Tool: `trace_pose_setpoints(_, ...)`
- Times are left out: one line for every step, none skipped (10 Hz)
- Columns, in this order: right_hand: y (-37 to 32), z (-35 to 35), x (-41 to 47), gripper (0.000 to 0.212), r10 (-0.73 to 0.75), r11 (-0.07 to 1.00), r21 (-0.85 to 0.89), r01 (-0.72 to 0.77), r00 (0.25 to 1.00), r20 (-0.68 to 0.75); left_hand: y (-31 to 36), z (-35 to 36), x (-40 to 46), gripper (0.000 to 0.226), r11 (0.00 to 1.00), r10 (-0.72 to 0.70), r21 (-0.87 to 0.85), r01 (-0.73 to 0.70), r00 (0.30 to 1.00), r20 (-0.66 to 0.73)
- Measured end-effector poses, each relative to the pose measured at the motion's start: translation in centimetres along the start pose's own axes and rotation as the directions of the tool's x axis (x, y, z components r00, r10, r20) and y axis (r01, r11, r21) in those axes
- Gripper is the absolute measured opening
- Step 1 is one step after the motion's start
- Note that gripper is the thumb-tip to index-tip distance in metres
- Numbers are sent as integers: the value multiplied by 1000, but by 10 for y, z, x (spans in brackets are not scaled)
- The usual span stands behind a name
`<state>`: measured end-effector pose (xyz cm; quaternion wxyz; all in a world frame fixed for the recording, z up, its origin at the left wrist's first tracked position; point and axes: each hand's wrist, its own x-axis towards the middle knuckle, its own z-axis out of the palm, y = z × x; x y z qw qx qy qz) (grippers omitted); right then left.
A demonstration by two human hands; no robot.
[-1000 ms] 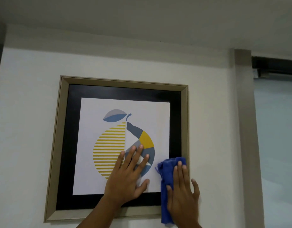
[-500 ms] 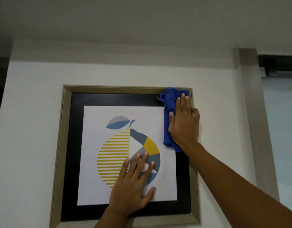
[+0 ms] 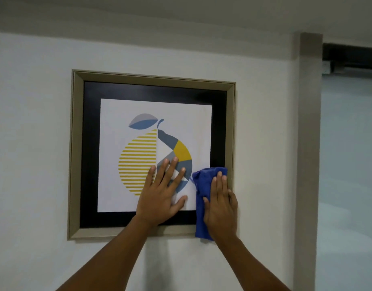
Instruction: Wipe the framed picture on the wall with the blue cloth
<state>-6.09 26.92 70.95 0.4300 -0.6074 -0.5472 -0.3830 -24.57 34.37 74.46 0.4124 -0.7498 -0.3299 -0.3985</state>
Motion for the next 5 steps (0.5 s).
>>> trace_pose_setpoints(3,-8,-1,55,-32,999,-18,32,999,23,17,-1,-5,86,997,-27,-66,30,999,40)
trace_pose_setpoints(23,-15,-14,51,-88,996,12,88,996,31,54,5,-13,86,983,74,-171,-62,995,62)
trace_pose_setpoints(38,-23,-31,50,-91,995,53,90,996,14,80,6,-15,83,970,108,-224,-97,993,37)
trace_pose_setpoints(67,-34,-55,51,-78,996,46,77,997,10,110,10,-15,81,960,137,-251,-128,990,20)
trace_pose_setpoints(109,-50,-94,51,-15,1000,8,15,998,60,163,15,-18,81,924,272,-287,-253,962,28)
